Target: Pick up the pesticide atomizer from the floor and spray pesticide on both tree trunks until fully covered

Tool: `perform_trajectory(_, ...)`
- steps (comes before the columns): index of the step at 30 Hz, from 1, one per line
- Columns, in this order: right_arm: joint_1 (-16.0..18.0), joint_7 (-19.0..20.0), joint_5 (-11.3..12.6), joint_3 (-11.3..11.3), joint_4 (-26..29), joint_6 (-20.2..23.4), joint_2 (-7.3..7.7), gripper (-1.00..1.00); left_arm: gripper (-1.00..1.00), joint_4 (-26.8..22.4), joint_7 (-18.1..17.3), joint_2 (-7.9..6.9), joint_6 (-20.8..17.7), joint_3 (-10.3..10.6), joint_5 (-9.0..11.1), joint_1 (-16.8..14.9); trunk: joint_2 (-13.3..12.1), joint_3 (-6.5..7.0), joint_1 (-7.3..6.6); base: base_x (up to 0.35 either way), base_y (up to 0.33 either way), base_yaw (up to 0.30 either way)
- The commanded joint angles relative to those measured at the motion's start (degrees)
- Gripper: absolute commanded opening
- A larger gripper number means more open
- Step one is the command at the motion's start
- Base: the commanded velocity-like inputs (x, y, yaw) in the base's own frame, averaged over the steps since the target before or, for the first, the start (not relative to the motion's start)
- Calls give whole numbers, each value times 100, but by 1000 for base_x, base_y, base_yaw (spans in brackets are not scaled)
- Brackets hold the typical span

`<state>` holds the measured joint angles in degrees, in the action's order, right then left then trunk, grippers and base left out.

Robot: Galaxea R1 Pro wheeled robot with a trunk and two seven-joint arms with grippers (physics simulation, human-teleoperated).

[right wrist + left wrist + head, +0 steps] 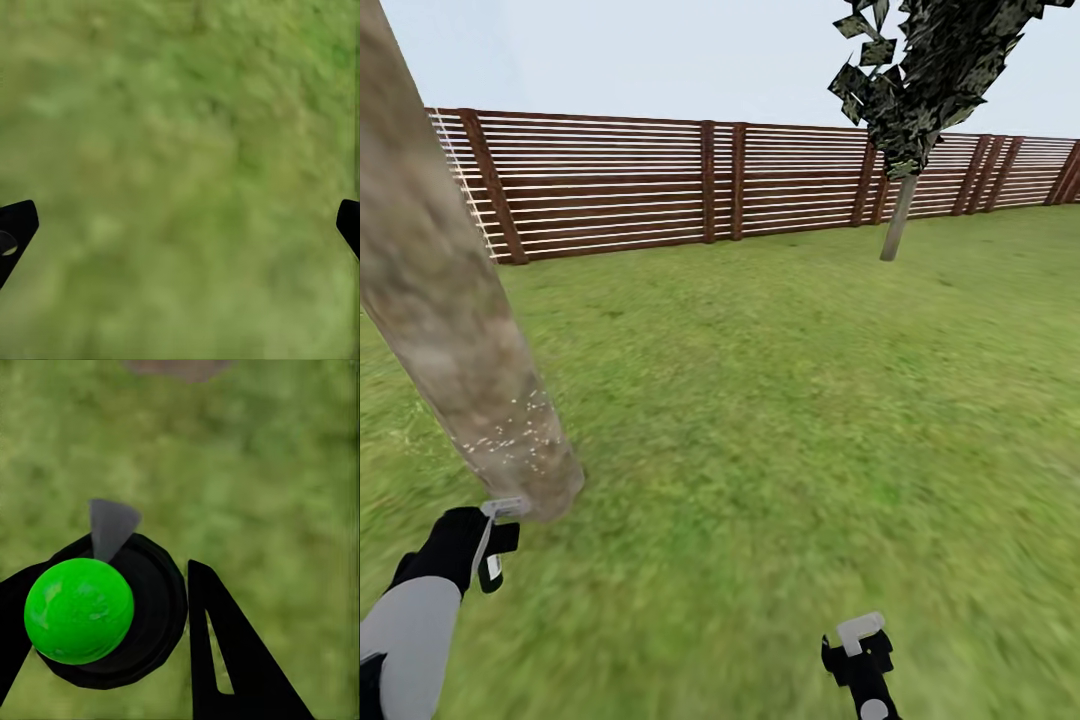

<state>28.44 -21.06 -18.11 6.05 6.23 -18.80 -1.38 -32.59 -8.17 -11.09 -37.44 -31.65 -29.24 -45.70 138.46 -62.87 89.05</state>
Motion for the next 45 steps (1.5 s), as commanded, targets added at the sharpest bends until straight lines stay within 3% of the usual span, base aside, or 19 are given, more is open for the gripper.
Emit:
perform_trajectory(1,4,-43,0,46,-8,-1,-2,100,-100,-10,-53,-8,-16,-61,-62,-2,2,-5,1,236,-185,139)
perform_trajectory(8,-8,-41,0,46,-8,-1,-3,100,-100,-10,-22,-20,-9,-118,-73,27,2,-5,1,79,-57,261)
perform_trajectory(20,-14,-38,0,48,-8,-2,-3,100,-100,-19,44,-277,-9,-157,-58,34,2,-5,1,7,-4,267)
perform_trajectory(25,-14,-39,0,48,-8,-2,-3,100,-100,-7,36,-205,0,-157,-32,34,2,-5,1,207,-157,26)
perform_trajectory(36,-14,-38,0,53,-8,-1,-3,100,-100,-2,35,-192,0,-157,-29,34,2,-5,1,114,-254,0)
perform_trajectory(41,-14,-44,5,53,1,-2,-9,100,-100,70,-32,-126,21,-157,-5,34,2,-5,1,-112,-236,0)
perform_trajectory(44,-9,-28,-13,65,50,8,-7,100,-100,143,-127,-62,488,-64,128,34,2,-5,1,-260,-189,0)
perform_trajectory(45,-6,-16,-53,190,187,20,-12,100,-100,246,-535,-76,722,262,118,36,2,-5,1,-266,-181,0)
